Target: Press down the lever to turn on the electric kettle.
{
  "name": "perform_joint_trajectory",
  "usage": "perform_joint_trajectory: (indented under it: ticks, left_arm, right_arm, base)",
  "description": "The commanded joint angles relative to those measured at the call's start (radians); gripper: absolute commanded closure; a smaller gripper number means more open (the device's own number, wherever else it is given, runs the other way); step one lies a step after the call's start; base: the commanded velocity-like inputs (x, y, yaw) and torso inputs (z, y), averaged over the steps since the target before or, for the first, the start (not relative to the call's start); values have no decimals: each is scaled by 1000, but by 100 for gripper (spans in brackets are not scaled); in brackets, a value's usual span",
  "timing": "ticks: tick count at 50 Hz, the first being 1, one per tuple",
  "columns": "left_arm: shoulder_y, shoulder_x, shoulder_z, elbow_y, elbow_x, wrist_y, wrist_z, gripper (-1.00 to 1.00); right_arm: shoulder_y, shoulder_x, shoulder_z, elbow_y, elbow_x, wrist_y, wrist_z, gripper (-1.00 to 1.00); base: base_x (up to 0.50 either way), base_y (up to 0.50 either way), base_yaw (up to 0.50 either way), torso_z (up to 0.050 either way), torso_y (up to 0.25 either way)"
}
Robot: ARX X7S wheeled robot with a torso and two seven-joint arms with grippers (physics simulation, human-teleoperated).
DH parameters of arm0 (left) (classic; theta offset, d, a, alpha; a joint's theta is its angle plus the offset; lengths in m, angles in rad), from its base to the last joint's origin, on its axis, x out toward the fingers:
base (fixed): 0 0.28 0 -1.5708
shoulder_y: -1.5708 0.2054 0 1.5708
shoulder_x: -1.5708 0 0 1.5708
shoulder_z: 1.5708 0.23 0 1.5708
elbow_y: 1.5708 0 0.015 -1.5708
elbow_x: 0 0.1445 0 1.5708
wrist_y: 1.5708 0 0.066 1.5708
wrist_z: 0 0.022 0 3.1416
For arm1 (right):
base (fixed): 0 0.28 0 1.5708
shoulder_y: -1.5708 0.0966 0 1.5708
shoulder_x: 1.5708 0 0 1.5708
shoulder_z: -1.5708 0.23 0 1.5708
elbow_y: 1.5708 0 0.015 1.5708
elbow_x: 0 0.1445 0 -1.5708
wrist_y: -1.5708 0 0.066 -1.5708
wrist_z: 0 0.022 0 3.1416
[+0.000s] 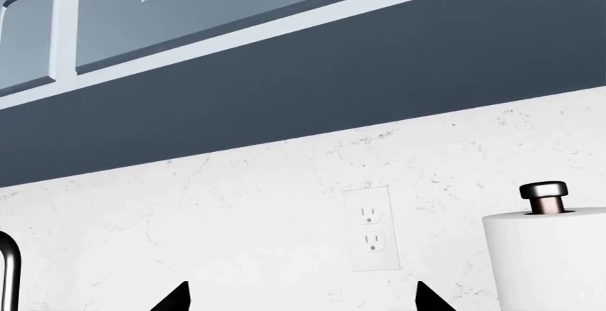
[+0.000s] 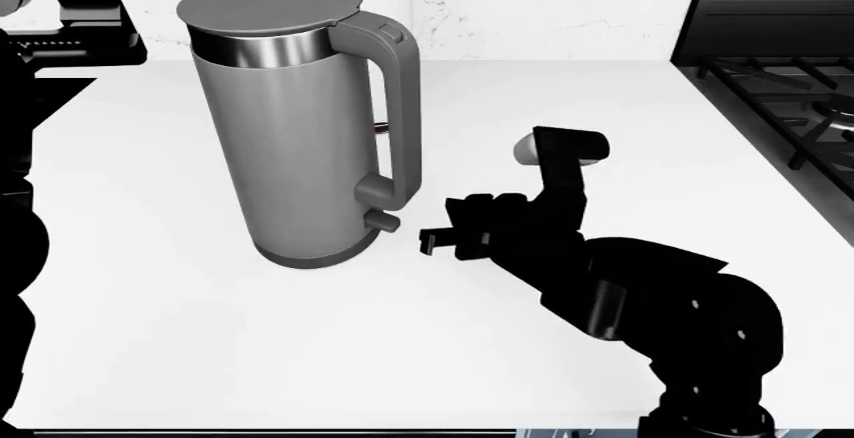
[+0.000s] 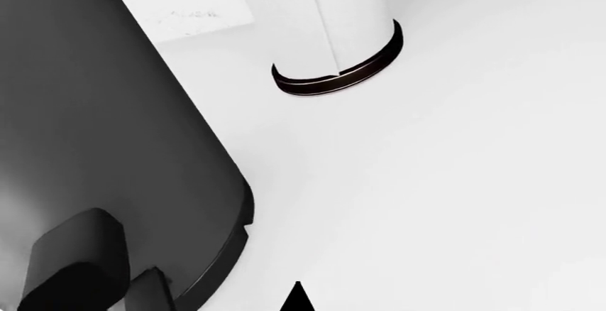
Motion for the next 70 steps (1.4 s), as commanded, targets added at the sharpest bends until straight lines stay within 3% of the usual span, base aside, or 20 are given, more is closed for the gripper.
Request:
perform_joint_trajectory:
  ticks: [1, 70]
  left_arm:
    - [2, 0, 1, -3, -1, 5, -2, -100]
    - [14, -21, -15, 36, -22, -21, -18, -100]
  right_arm:
    - [4, -7, -2, 0, 52, 36, 2, 100]
    - [50, 19, -152, 90, 77, -72, -75, 100]
  base:
    - [0, 0, 0, 0, 0]
    - [0, 0, 0, 0, 0]
